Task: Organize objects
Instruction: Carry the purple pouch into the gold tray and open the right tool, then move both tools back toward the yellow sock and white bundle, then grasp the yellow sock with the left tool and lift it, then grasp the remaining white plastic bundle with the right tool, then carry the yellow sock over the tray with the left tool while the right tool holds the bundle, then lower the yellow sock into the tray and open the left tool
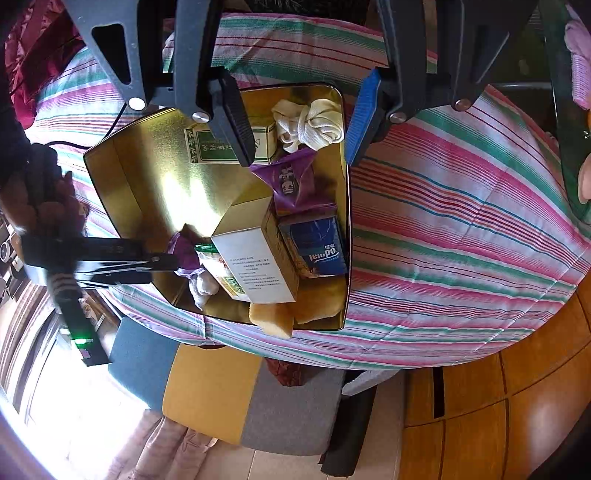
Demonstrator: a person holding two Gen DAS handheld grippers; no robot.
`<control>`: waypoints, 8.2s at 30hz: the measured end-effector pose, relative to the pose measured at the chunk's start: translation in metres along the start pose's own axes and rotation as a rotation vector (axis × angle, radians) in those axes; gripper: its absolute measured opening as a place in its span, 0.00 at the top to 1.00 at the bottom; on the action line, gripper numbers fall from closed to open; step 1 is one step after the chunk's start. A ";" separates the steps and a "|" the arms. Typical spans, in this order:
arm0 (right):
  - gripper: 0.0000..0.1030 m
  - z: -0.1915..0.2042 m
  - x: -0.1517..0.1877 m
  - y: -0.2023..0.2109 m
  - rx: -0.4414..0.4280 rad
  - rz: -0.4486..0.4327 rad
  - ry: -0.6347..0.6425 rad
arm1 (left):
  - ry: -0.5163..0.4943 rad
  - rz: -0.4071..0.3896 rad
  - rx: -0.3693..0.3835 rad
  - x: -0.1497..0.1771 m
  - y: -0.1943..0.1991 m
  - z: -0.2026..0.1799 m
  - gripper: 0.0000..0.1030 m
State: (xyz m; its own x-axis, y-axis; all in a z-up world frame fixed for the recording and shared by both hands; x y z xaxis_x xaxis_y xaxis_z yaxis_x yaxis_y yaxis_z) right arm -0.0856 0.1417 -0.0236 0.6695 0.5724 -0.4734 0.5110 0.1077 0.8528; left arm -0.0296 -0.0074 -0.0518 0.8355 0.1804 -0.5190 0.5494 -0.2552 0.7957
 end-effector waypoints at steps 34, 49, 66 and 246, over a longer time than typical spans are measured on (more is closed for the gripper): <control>0.21 -0.164 0.256 0.086 0.296 0.028 -0.786 | -0.270 -0.034 0.009 0.012 0.009 -0.104 0.51; 0.17 -0.181 0.284 0.112 0.328 -0.063 -0.996 | -0.458 0.003 0.096 0.029 -0.009 -0.201 0.51; 0.17 -0.201 0.343 0.157 0.377 -0.300 -1.340 | -0.519 0.199 0.280 0.042 -0.063 -0.313 0.51; 0.64 -0.140 0.225 0.021 0.111 0.153 -0.586 | -0.196 0.007 0.026 -0.007 -0.027 -0.103 0.45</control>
State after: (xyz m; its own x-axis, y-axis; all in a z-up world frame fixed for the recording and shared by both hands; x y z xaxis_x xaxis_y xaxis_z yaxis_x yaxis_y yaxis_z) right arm 0.0006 0.3864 -0.0813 0.9085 0.0298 -0.4169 0.4178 -0.0436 0.9075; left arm -0.0517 0.0956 -0.0373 0.8239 -0.0096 -0.5666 0.5416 -0.2808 0.7923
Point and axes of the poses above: each gripper's, at about its wrist camera, not at the fingertips, and y roughly against the way its jaws point, z to its left, x to its underside, the point moved 2 cm from there along -y, roughly the way its jaws point, and after that the axes turned 14 degrees about y, right-handed, at the moved point
